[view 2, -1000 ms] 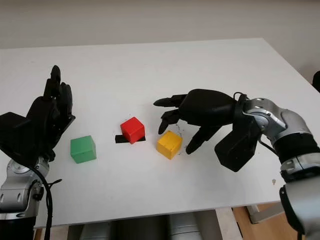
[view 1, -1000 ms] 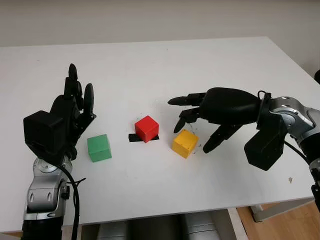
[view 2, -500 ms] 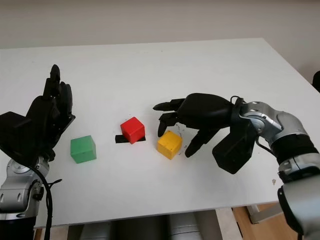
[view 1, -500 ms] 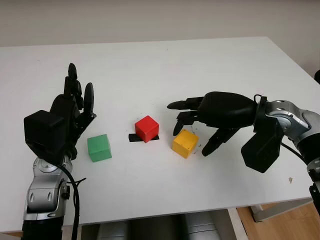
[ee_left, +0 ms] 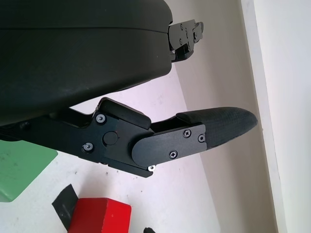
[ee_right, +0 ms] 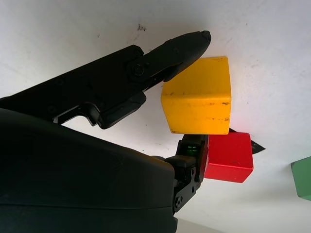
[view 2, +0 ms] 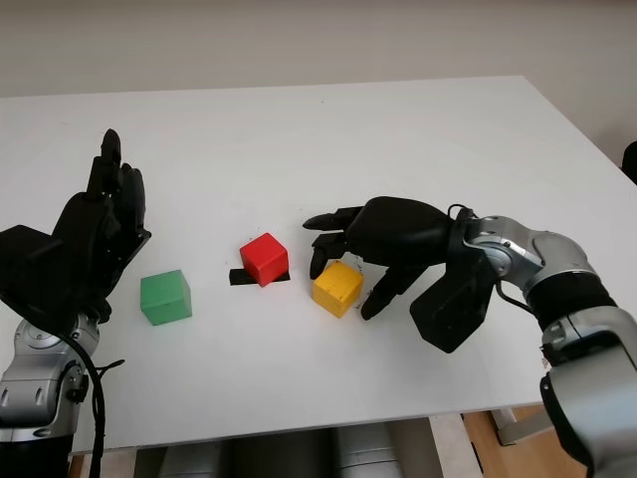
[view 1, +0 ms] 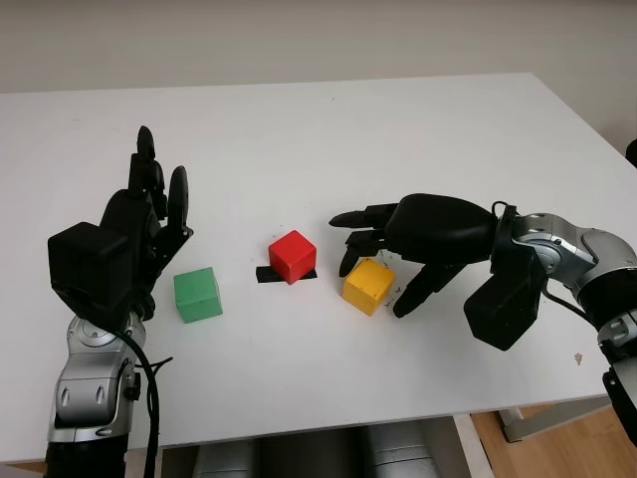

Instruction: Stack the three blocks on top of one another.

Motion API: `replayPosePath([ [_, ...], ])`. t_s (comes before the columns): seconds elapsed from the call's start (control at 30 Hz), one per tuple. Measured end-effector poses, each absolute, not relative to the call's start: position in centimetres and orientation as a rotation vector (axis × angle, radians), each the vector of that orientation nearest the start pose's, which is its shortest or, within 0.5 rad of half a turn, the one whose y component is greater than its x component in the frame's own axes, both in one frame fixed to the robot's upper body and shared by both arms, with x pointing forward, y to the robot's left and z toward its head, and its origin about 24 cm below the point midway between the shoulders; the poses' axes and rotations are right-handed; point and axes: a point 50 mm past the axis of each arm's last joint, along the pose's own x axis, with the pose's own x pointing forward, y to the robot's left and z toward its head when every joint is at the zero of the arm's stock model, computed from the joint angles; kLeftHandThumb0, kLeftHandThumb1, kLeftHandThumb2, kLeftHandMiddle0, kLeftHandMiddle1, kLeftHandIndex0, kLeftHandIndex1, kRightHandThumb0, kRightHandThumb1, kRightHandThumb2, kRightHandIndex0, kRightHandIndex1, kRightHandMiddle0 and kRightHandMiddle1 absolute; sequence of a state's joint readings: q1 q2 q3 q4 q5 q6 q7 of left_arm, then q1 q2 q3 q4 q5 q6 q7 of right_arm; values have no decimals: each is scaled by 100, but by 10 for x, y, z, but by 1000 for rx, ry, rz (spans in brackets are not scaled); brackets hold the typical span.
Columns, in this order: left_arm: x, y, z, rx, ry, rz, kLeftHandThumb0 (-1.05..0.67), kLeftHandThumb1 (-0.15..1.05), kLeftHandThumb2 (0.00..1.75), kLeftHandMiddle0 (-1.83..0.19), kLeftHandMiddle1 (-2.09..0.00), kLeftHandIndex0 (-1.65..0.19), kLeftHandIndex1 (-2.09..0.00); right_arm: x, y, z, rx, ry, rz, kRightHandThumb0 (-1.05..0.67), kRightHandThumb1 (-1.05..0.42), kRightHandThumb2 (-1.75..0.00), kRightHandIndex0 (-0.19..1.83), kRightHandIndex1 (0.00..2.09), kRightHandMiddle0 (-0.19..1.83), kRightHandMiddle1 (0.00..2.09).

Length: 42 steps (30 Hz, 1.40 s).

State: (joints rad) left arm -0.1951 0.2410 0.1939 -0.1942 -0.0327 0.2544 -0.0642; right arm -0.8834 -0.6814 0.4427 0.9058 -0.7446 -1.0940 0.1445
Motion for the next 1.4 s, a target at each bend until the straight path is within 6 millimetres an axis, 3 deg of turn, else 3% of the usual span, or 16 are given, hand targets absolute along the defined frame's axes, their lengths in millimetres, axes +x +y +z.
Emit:
replayPosePath([
  [0.23, 279, 217, 128, 181, -149, 94, -81, 105, 65, 19, 0, 19, 0, 342, -173, 136, -1482, -621, 966, -57, -87, -6, 25, 7, 35, 95],
  [0.37, 279, 217, 129, 178, -151, 95, -80, 105, 65, 19, 0, 19, 0, 342, -172, 135, -1480, -638, 955, -47, -94, -6, 32, 8, 44, 126],
  [0.47, 278, 217, 129, 178, -152, 95, -80, 105, 66, 19, 0, 19, 0, 342, -172, 136, -1467, -665, 933, -46, -94, -6, 37, 10, 45, 136],
  [0.87, 278, 217, 129, 183, -151, 96, -81, 105, 66, 19, 0, 19, 0, 344, -174, 135, -1453, -695, 888, -45, -92, -5, 40, 11, 45, 141],
  [1.03, 278, 217, 129, 183, -151, 96, -81, 105, 65, 19, 0, 19, 0, 351, -177, 138, -1329, -575, 858, -42, -93, -5, 38, 10, 42, 147],
  [1.4, 278, 217, 129, 184, -151, 105, -80, 105, 64, 19, 0, 19, 0, 376, -178, 170, -884, -313, 778, -49, -94, -6, 34, 7, 42, 146],
])
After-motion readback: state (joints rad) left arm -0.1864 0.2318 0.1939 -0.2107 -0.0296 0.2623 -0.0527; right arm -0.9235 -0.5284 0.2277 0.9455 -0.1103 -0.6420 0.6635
